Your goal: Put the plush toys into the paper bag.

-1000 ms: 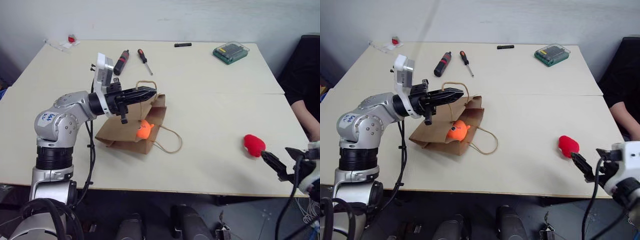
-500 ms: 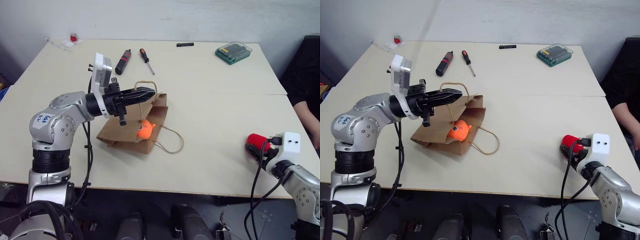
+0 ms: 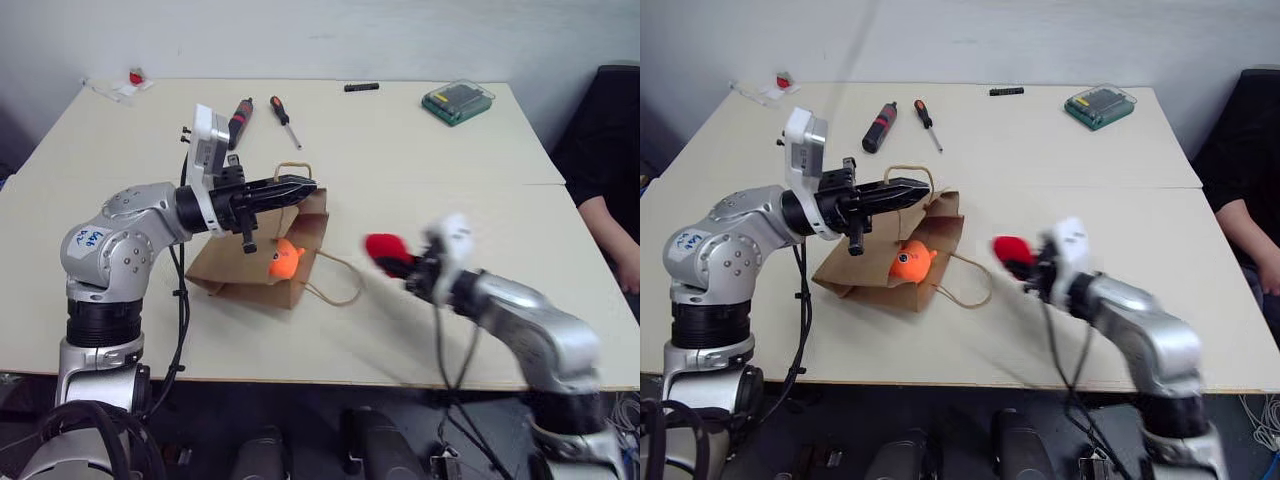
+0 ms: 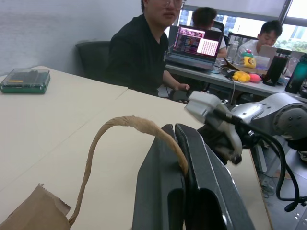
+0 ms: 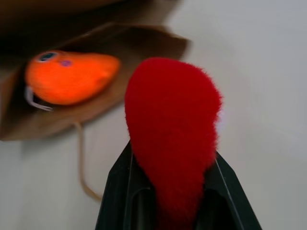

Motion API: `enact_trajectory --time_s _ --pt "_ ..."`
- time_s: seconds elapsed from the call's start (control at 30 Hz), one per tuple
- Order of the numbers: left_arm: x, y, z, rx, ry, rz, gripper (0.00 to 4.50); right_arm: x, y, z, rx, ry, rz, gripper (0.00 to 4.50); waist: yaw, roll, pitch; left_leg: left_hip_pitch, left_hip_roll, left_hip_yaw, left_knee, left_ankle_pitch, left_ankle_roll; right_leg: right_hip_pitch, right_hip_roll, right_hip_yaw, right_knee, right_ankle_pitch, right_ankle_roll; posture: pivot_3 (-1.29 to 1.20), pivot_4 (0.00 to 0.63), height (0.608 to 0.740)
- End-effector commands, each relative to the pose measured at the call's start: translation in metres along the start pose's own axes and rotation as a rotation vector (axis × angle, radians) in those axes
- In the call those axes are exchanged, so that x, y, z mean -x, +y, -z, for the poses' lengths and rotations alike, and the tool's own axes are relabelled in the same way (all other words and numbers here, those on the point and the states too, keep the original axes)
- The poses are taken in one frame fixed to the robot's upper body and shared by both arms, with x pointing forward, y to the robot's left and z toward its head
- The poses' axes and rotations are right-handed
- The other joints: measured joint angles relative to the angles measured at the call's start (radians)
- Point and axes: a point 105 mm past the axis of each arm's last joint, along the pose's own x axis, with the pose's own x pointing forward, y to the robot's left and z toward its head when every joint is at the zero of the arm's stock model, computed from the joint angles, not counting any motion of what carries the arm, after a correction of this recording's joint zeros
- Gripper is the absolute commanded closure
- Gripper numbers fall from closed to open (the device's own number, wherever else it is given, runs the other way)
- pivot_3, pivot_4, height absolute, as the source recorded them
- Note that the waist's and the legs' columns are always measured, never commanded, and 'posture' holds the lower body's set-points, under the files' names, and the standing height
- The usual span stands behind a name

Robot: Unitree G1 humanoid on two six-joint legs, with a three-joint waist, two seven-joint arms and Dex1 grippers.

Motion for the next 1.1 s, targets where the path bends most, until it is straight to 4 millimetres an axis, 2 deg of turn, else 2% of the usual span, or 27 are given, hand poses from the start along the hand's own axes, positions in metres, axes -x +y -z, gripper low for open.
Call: enact_trajectory --time_s 0.03,0.17,0.3,0.57,0.6,0.63,0.8,0.93,1.1 --pt "-0.003 -0.005 -0.010 -0.039 -0.019 0.036 4.50 -0.037 0.013 -0.009 0.073 0.017 -0.094 4.17 0.004 0.000 0.000 -0.001 0.000 0.000 0.001 0.000 0.000 0.000 0.000 -0.001 0.001 0.000 0.000 0.00 0.150 0.740" --pt "-0.009 -0.009 -0.010 -0.039 -0.021 0.065 4.50 -0.071 0.029 -0.012 0.129 0.061 -0.211 4.17 0.005 0.000 0.000 -0.005 0.000 -0.002 0.002 0.000 0.003 -0.001 -0.002 -0.003 0.000 0.000 0.001 0.00 0.150 0.740" --pt "-0.015 -0.012 -0.006 -0.045 -0.011 0.082 4.50 -0.094 0.045 -0.016 0.077 0.075 -0.304 4.17 0.001 0.000 0.000 -0.007 0.000 -0.002 0.002 -0.001 0.004 -0.002 -0.003 -0.004 0.000 0.001 0.001 0.00 0.150 0.740" --pt "-0.024 -0.022 -0.001 -0.026 -0.032 0.102 4.50 -0.118 0.053 -0.017 0.006 0.080 -0.327 4.17 -0.009 0.000 0.000 -0.009 0.000 -0.003 0.003 -0.001 0.003 -0.004 -0.003 -0.005 0.001 0.001 0.001 0.00 0.150 0.740" --pt "-0.024 -0.022 -0.002 -0.024 -0.037 0.100 4.50 -0.120 0.053 -0.018 0.003 0.075 -0.327 3.47 -0.011 0.000 0.000 -0.009 0.000 -0.003 0.003 -0.001 0.003 -0.004 -0.003 -0.005 0.001 0.001 0.001 0.00 0.150 0.740" --pt "-0.024 -0.023 -0.002 -0.023 -0.040 0.099 4.50 -0.121 0.053 -0.019 0.002 0.072 -0.327 3.23 -0.014 0.000 0.000 -0.009 0.000 -0.003 0.003 -0.001 0.003 -0.004 -0.003 -0.005 0.001 0.001 0.001 0.00 0.150 0.740" --pt "-0.019 -0.020 -0.004 -0.026 -0.049 0.067 4.50 -0.126 0.046 -0.025 -0.026 0.045 -0.296 1.42 -0.022 0.000 0.000 -0.008 0.000 -0.004 0.003 0.000 0.003 -0.004 -0.003 -0.005 0.001 0.001 0.001 0.00 0.150 0.740" --pt "-0.010 -0.012 -0.008 -0.030 -0.056 0.021 4.50 -0.114 0.037 -0.031 -0.046 0.019 -0.277 0.03 -0.023 0.000 0.000 -0.009 0.000 -0.004 0.003 0.000 0.003 -0.004 -0.003 -0.005 0.001 0.001 0.001 0.00 0.150 0.740" --pt "0.006 0.003 -0.013 -0.030 -0.065 -0.054 4.50 -0.070 0.026 -0.039 0.001 -0.006 -0.246 0.03 -0.017 0.000 0.000 -0.010 0.000 -0.005 0.003 0.000 0.003 -0.004 -0.003 -0.006 0.000 0.001 0.001 0.00 0.150 0.740"
